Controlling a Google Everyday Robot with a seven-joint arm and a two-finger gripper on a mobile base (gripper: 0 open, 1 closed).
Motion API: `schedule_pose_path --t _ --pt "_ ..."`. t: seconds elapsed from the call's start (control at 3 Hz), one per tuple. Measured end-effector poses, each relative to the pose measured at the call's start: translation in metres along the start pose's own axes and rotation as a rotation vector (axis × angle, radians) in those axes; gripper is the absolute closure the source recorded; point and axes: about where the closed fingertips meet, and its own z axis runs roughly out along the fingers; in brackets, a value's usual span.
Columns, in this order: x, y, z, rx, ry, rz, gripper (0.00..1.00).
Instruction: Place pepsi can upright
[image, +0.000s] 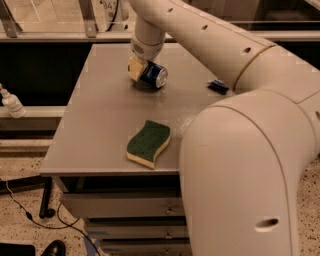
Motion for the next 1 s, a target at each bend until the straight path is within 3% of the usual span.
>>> schedule_pose_path --t 0.33,0.67,1.0 --pt "-0.011 0.001 -0.022 -0.009 -0.097 -0.011 0.87" --pt "-0.021 0.005 -0.037 -0.058 -0.257 -0.009 1.00" --pt "-0.026 0.014 -0.048 -0.119 -0.445 0.012 1.00"
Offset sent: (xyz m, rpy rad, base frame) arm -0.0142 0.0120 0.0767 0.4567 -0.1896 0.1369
